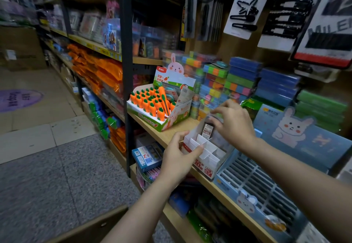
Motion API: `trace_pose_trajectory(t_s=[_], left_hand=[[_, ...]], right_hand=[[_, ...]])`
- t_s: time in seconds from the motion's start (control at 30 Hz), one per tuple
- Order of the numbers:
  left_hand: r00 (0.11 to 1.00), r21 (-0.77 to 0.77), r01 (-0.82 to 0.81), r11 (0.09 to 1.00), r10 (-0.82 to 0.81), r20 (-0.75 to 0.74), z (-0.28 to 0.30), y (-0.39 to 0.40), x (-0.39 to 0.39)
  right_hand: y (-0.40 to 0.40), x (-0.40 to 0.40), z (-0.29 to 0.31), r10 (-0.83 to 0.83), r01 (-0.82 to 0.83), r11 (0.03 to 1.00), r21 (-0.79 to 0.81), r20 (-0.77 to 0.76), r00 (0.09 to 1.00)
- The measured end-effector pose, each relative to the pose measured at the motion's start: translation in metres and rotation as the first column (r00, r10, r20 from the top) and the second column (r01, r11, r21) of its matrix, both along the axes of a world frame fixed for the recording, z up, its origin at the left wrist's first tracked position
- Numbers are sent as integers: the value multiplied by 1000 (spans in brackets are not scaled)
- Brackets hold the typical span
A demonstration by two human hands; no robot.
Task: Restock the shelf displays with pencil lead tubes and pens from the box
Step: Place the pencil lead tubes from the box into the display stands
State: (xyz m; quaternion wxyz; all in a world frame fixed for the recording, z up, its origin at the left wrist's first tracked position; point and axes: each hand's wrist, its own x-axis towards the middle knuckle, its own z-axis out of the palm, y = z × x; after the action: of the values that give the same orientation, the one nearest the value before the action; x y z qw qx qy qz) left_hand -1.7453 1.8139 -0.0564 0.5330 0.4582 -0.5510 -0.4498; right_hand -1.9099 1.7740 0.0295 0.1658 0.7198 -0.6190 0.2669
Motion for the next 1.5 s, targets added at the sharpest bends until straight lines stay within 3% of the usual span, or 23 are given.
trace_pose_trajectory(t_s=[0.17, 0.27, 0.4, 0.5, 0.6, 0.7, 0.8, 0.9, 1.0, 1.1, 1.3, 1.5], left_hand=[[1000, -24, 22, 999, -21, 15, 8, 7, 0], [996, -91, 16, 996, -8, 86, 10, 20, 9], [982, -200, -52, 978, 86, 166, -15, 62, 53], [956, -187, -175, 967, 212, 205, -53, 111, 103], [901, 0, -355, 935, 343, 265, -104, 162, 146], [851, 256, -505, 824, 426, 308, -163, 205, 181], [826, 487, -563, 667, 477, 302, -222, 238, 199], [804, 624, -582, 522, 484, 345, -263, 253, 203], [833, 663, -544, 514, 422, 357, -290, 248, 202], [849, 641, -529, 557, 360, 387, -309, 231, 204], [834, 548, -517, 657, 244, 494, -335, 177, 207], [683, 413, -675, 611, 306, 663, -351, 152, 194]], right_hand=[[9, 1, 3, -61, 51, 992, 119, 80, 995], [30, 4, 9, -34, 16, 995, 100, 183, 983], [86, 36, 5, 219, -227, 974, -14, 331, 918], [129, 84, -15, 346, -434, 887, 160, 394, 852], [160, 133, -66, 429, -535, 692, 484, 320, 844], [183, 167, -141, 362, -495, 557, 666, 342, 867], [203, 182, -223, 159, -425, 465, 776, 399, 903], [216, 186, -292, -1, -325, 416, 850, 357, 934], [221, 195, -338, -28, -296, 368, 882, 328, 944], [212, 209, -367, -8, -284, 374, 883, 310, 951], [176, 233, -407, -35, -183, 475, 861, 226, 973], [165, 235, -428, -18, -164, 496, 852, 199, 980]])
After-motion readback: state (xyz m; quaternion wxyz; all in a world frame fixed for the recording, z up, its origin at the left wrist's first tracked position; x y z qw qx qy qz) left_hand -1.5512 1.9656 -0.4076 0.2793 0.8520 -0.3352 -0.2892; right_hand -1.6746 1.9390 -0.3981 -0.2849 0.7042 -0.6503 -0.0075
